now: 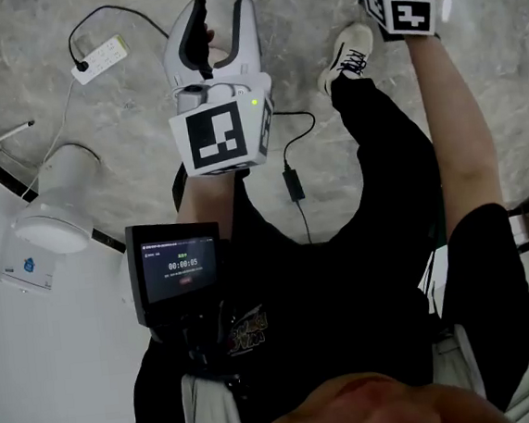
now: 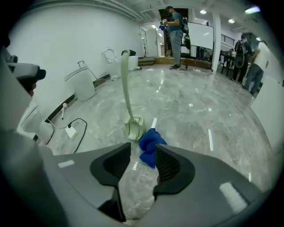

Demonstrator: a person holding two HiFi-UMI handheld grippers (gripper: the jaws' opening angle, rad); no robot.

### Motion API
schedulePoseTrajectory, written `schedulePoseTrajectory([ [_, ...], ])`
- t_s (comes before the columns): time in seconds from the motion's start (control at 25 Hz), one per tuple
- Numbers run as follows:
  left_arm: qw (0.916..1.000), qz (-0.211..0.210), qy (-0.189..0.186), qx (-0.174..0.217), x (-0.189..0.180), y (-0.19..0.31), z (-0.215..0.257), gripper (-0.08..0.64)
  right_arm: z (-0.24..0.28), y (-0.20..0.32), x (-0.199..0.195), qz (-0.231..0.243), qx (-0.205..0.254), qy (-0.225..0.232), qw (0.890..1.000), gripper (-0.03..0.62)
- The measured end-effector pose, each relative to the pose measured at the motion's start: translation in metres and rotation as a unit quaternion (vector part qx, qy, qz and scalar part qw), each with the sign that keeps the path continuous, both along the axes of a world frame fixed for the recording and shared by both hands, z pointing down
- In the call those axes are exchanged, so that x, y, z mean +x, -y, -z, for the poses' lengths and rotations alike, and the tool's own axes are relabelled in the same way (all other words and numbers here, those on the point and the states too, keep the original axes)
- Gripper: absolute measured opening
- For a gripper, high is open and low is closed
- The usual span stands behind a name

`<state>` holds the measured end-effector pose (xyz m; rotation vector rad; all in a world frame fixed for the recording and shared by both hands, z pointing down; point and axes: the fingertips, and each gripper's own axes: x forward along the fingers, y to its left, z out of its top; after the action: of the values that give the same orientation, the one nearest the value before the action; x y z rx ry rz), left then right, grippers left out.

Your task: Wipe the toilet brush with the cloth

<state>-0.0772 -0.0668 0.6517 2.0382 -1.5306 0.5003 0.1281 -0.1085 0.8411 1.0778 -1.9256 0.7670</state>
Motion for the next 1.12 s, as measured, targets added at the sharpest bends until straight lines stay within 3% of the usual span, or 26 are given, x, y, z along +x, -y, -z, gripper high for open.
schedulePoseTrajectory([
  [0.16, 0.9995, 0.011, -0.029, -0.010, -0.016, 0.018, -0.054, 0.178, -0.098, 0.023, -0.011, -0.022, -0.029, 0.016, 0.999, 0.192],
  [0.32, 0.9987, -0.022, -0.046, 0.003, -0.011, 0.048, -0.089, 0.176, -0.168, 0.057, -0.016, -0.020, -0.012, 0.012, 1.000, 0.227],
  [0.48, 0.9969, -0.012, -0.074, 0.024, -0.019, 0.063, -0.073, 0.176, -0.188, 0.063, -0.003, -0.032, -0.006, 0.002, 0.999, 0.236],
  [0.6, 0.9965, -0.019, -0.048, 0.066, -0.027, 0.076, -0.063, 0.176, -0.202, 0.071, -0.004, -0.036, -0.007, -0.003, 0.999, 0.229],
  [0.68, 0.9947, -0.031, -0.031, 0.093, -0.024, 0.084, -0.056, 0.176, -0.218, 0.067, -0.007, -0.041, -0.025, -0.007, 0.999, 0.186],
  [0.76, 0.9924, -0.035, -0.041, 0.110, -0.018, 0.091, -0.047, 0.176, -0.233, 0.064, -0.009, -0.046, -0.037, -0.017, 0.998, 0.105],
  [0.84, 0.9901, -0.038, -0.058, 0.122, -0.011, 0.099, -0.038, 0.176, -0.241, 0.064, -0.005, -0.054, -0.037, -0.026, 0.997, 0.092],
  [1.0, 0.9888, -0.045, -0.058, 0.130, -0.003, 0.113, -0.038, 0.169, -0.241, 0.067, -0.003, -0.047, -0.063, -0.025, 0.997, 0.075],
  [1.12, 0.9907, -0.043, -0.062, 0.114, 0.000, 0.121, -0.049, 0.169, -0.226, 0.076, -0.006, -0.036, -0.068, 0.004, 0.997, 0.067],
])
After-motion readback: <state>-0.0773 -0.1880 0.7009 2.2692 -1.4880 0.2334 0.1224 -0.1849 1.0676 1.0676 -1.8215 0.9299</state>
